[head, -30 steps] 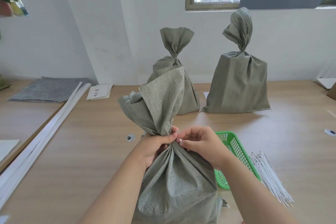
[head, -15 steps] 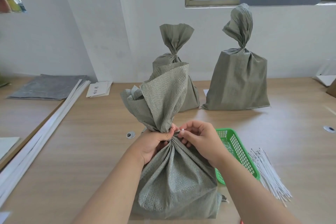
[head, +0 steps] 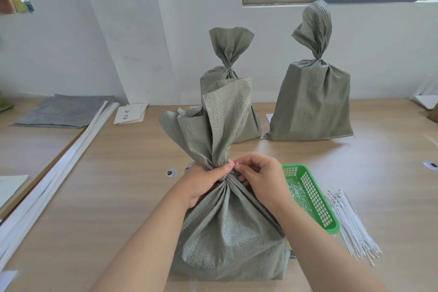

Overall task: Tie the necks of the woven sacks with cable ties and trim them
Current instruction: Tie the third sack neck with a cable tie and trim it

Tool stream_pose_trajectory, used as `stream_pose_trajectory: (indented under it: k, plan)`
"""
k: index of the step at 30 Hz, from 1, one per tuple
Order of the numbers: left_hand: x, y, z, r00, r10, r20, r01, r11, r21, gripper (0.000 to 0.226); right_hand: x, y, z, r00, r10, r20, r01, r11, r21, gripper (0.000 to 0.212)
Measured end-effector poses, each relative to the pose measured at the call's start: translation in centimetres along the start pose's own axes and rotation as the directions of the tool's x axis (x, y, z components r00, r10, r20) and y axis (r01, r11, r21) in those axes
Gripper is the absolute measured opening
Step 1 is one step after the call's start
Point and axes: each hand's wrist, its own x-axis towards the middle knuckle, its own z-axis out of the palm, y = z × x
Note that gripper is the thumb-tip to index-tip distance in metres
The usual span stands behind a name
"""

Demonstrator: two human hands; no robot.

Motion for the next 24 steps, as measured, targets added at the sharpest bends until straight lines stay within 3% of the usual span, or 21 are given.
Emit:
stream_pose_trajectory:
  k: [4,11,16,24]
  plan:
    - [0.18,-0.16,-0.14,1.000,0.000,0.012,-0.001,0.999,0.046,0.030,-0.05,0.03,-0.08,0.999,-0.041,0.029,0.042,0.998,-0.040,0.013]
    - [0.25,-0.22,-0.01,1.000,-0.030,-0.003,0.030,0.999,0.041,0.023,-0.19,0.53,-0.27,0.989,-0.146,0.028,0.148,0.978,-0.149,0.009]
    - [0.32,-0.05,-0.24,0.998,-0.061,0.009,0.060,0.996,0.072,0.045,-0.19,0.61,-0.03,0.983,-0.177,0.044,0.182,0.961,-0.209,0.007]
    - [0.44,-0.11,-0.75,0.997,-0.072,0.015,0.072,0.997,0.031,0.052,0.09,0.78,-0.05,0.992,-0.125,0.026,0.127,0.956,-0.263,0.010]
